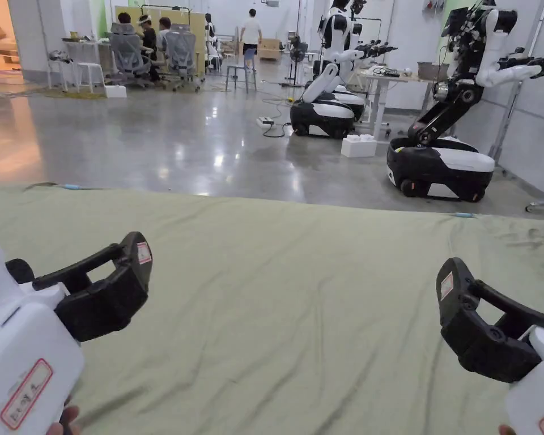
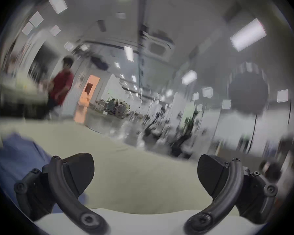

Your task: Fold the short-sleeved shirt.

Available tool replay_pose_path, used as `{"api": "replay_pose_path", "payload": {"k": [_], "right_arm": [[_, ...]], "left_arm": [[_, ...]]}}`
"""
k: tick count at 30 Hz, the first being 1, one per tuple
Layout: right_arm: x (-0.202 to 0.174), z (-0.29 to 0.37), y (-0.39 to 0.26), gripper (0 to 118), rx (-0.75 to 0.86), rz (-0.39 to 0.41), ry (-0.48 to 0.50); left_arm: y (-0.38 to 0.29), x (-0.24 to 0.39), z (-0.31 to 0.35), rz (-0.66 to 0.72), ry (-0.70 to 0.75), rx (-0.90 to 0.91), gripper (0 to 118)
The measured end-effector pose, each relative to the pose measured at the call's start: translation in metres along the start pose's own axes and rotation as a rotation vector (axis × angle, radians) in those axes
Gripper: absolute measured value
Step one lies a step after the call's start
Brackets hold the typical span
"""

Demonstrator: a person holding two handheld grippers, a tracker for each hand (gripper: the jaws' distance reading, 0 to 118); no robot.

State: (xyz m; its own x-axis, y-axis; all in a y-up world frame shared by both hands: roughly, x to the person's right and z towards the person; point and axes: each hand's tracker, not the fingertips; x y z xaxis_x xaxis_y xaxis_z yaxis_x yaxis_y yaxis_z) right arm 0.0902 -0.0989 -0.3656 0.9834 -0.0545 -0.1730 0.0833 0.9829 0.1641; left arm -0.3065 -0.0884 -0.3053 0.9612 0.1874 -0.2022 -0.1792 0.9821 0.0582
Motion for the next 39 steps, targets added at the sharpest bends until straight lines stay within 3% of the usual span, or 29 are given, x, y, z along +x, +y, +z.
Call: {"api": "replay_pose_path", "payload": {"k": [3, 6, 12, 18, 24, 30, 34, 39], "right_arm": [[-0.006, 0.000, -0.010, 118, -0.035, 0.052, -0.024], [-0.010, 0.002, -0.012, 118, -0.064, 0.051, -0.016], [-0.016, 0.004, -0.011, 118, -0.083, 0.093, -0.018], [-0.014, 0.006, -0.006, 118, -0.083, 0.107, -0.013], [-0.014, 0.006, -0.002, 118, -0.068, 0.089, -0.022], [-0.013, 0.005, 0.003, 118, -0.050, 0.080, -0.017], [-0.014, 0.005, 0.003, 118, -0.052, 0.087, -0.019], [-0.012, 0.006, 0.002, 118, -0.048, 0.071, -0.029]], "left_arm": [[-0.002, 0.026, 0.000, -0.344, 0.098, 0.004, 118], [-0.012, 0.042, 0.005, -0.524, 0.128, 0.070, 118], [-0.016, 0.049, 0.011, -0.388, 0.044, 0.074, 118], [-0.018, 0.050, 0.009, -0.474, 0.092, 0.062, 118], [-0.016, 0.038, 0.010, -0.361, 0.041, 0.014, 118], [-0.020, 0.032, 0.012, -0.381, 0.095, 0.005, 118], [-0.021, 0.031, 0.008, -0.417, -0.004, 0.034, 118], [-0.034, 0.038, -0.001, -0.374, -0.035, -0.164, 118]]}}
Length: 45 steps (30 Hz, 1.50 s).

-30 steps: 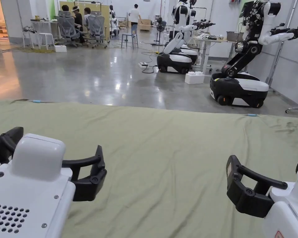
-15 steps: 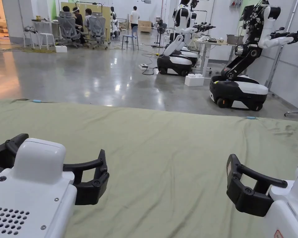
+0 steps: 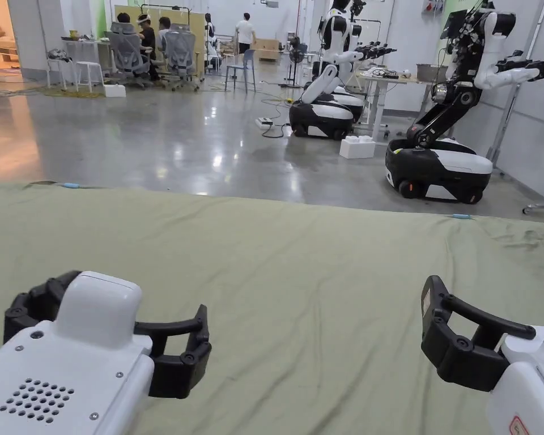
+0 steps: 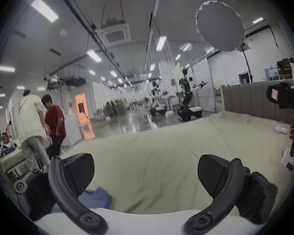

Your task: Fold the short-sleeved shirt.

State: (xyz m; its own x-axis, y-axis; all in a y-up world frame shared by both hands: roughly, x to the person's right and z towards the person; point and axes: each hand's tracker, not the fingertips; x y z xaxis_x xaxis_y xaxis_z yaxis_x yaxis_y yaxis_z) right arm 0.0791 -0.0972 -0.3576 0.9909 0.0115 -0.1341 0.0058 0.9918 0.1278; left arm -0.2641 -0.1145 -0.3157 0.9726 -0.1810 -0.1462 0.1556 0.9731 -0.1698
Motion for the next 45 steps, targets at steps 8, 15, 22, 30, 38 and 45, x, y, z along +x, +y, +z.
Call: {"api": "replay_pose_path", "payload": {"k": [8, 15, 22, 30, 38, 45], "right_arm": [[0.004, 0.001, -0.002, 118, -0.018, 0.045, 0.001], [0.008, 0.011, -0.003, 2, -0.014, -0.001, -0.030], [0.001, 0.002, 0.000, 2, -0.060, 0.020, 0.051], [-0.102, -0.020, -0.001, 2, -0.050, -0.028, 0.391], [-0.260, -0.025, -0.012, 2, -0.129, -0.123, 0.856], [-0.326, -0.028, -0.031, 2, -0.230, -0.130, 0.973]], "left_arm": [[0.008, 0.004, 0.000, 0.012, 0.026, 0.028, 118], [0.024, 0.004, 0.003, 0.065, -0.046, 0.008, 0], [0.014, 0.004, 0.008, 0.135, -0.094, 0.002, 0], [0.000, -0.079, 0.078, 0.113, 0.161, -0.025, 0], [-0.050, -0.202, 0.199, 0.213, 0.599, -0.175, 0], [-0.099, -0.256, 0.193, 0.359, 0.554, -0.271, 0]]}}
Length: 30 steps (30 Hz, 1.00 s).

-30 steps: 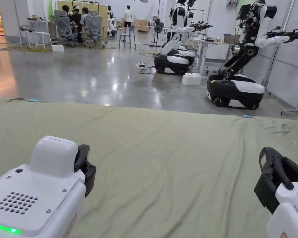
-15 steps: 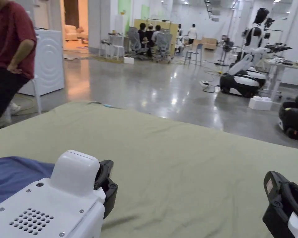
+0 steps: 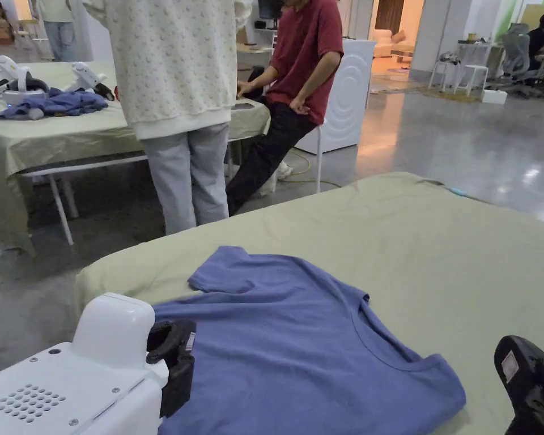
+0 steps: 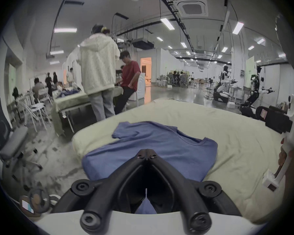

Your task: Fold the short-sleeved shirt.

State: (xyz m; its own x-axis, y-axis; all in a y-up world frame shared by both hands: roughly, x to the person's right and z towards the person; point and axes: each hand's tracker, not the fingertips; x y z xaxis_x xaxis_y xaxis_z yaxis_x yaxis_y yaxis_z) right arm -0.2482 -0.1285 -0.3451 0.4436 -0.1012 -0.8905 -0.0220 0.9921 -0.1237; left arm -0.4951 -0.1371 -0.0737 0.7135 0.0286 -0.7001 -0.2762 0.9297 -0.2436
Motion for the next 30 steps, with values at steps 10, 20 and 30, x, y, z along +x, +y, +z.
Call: {"api": "replay_pose_path", "payload": {"k": [10, 20, 30], "right_arm": [[0.038, -0.005, -0.021, 2, -0.163, 0.043, -0.139], [0.065, 0.008, -0.030, 2, -0.219, 0.007, -0.211], [0.077, 0.035, -0.048, 2, -0.288, -0.044, -0.266]], "left_arm": [[-0.023, 0.008, -0.156, 0.294, -0.272, -0.130, 103], [-0.048, 0.077, -0.263, -0.137, -0.301, -0.567, 102], [-0.037, 0.057, -0.235, 0.227, -0.288, -0.491, 2]]}}
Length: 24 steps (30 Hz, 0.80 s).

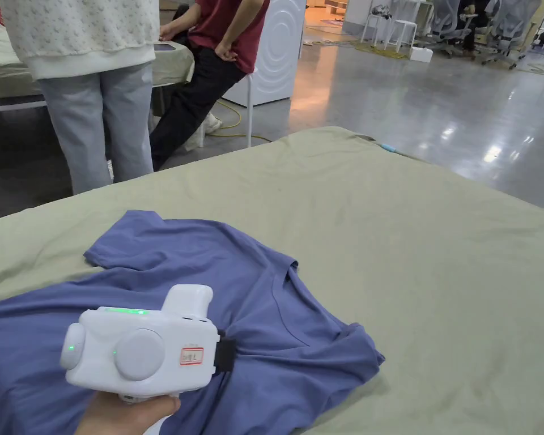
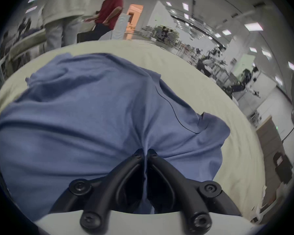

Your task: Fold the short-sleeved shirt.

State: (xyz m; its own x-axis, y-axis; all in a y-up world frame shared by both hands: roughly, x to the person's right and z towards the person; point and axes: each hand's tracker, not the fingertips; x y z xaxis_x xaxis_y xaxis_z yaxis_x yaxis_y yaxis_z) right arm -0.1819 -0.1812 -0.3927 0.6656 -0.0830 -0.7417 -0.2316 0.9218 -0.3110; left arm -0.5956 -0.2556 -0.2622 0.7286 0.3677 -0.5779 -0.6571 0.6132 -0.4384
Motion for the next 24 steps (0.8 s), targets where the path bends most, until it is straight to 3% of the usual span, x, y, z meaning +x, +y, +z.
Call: {"api": "replay_pose_path", "payload": {"k": [3, 7, 11, 15, 17, 21, 24], "right_arm": [[0.014, 0.009, -0.003, 2, -0.013, -0.023, -0.038], [0.035, 0.027, -0.008, 2, 0.000, -0.102, -0.101], [0.056, 0.057, -0.015, 2, 0.020, -0.163, -0.151], [0.080, 0.100, -0.025, 2, 0.028, -0.179, -0.228], [0.091, 0.124, -0.029, 2, 0.038, -0.187, -0.277], [0.116, 0.184, -0.039, 2, 0.053, -0.225, -0.368], [0.132, 0.230, -0.049, 2, 0.088, -0.241, -0.447]], "left_arm": [[0.001, 0.003, 0.000, -0.021, 0.003, -0.004, 2], [0.004, 0.006, 0.011, 0.205, -0.215, 0.045, 2], [0.001, 0.036, 0.019, 0.226, -0.330, 0.079, 2], [-0.002, 0.089, 0.023, 0.262, -0.545, 0.081, 2], [-0.004, 0.127, 0.025, 0.221, -0.622, 0.066, 2], [-0.027, 0.235, 0.034, 0.002, -0.751, 0.006, 2], [-0.056, 0.308, 0.033, -0.049, -0.926, -0.096, 2]]}}
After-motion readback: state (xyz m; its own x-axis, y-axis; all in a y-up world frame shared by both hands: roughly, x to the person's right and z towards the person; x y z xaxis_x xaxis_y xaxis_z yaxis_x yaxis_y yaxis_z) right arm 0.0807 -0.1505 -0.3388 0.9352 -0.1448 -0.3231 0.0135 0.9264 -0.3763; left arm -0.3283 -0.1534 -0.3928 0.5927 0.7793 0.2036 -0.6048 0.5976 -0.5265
